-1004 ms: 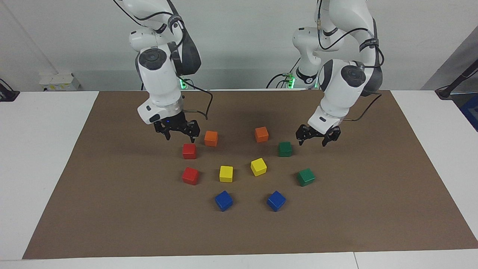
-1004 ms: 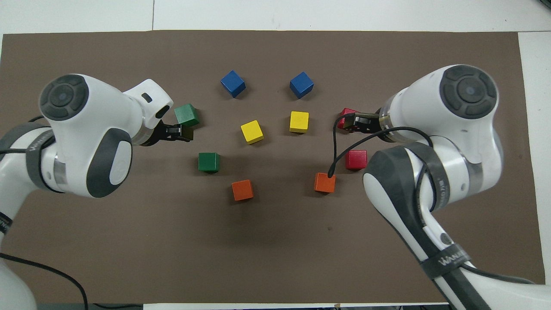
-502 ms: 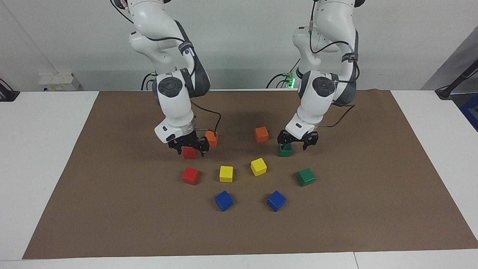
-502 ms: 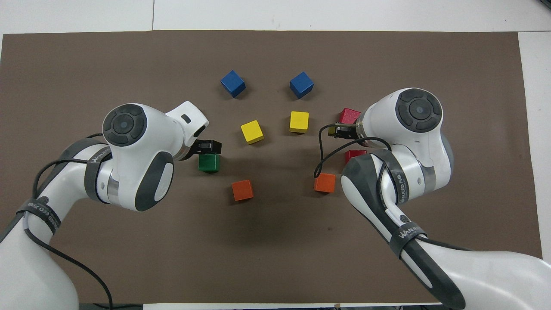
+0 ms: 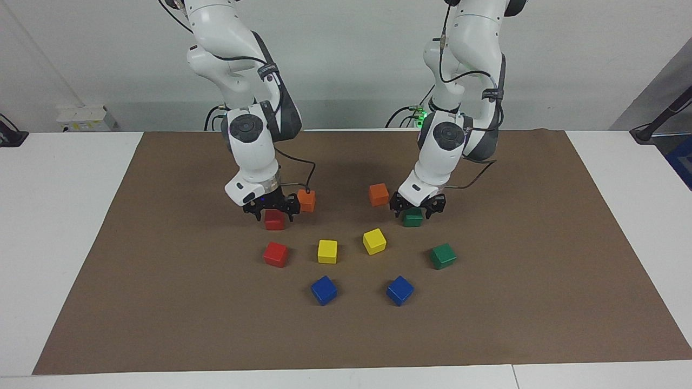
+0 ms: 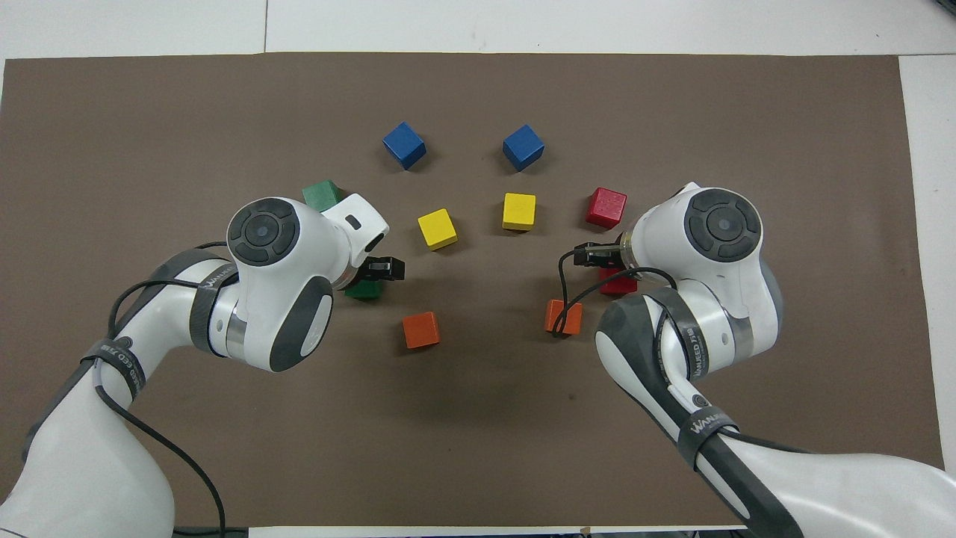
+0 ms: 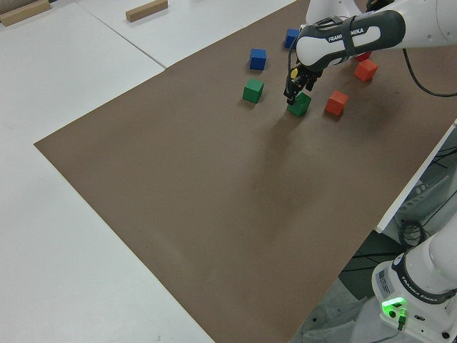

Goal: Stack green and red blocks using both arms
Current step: 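Grasp a green and a red block with the left and right grippers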

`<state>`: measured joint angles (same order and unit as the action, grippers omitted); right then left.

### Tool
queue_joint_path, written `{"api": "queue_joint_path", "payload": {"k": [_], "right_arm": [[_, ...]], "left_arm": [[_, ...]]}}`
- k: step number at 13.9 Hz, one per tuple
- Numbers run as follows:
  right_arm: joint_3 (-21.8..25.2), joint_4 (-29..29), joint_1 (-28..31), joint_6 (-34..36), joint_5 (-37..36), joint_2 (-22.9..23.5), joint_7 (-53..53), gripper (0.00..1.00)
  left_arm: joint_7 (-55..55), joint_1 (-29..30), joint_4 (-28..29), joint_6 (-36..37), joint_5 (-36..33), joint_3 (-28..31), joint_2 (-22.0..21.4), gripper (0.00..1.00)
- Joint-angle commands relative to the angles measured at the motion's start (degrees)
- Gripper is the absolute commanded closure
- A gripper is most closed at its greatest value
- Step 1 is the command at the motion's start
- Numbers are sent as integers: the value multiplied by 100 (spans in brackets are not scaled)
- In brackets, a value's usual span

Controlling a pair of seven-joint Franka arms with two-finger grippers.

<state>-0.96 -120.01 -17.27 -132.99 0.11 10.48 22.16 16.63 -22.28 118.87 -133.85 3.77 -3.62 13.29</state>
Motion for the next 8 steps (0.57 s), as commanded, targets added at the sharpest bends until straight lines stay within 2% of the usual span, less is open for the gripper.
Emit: {"api": "queue_joint_path", "payload": {"k": [1, 4, 5, 6, 7, 8], "right_arm": [[-10, -487, 13, -165, -11, -318, -167, 0], [-10, -681, 92, -210, -11, -380, -475, 0], [-10, -734, 101, -297, -11, -389, -475, 0], [-10, -856, 92, -472, -11, -398, -467, 0], [-10, -971, 92, -717, -11, -424, -475, 0], [-10, -1050, 92, -902, -11, -424, -467, 0]], "left_arm": [[60, -101, 84, -246, -60, 99, 130, 2], [51, -101, 110, -238, -140, 99, 130, 10], [51, -101, 154, -229, -140, 99, 130, 19], [60, -110, 180, -177, -201, 99, 113, 39], [60, -145, 189, -89, -236, 99, 95, 81], [51, -162, 189, -19, -272, 99, 95, 100]]}}
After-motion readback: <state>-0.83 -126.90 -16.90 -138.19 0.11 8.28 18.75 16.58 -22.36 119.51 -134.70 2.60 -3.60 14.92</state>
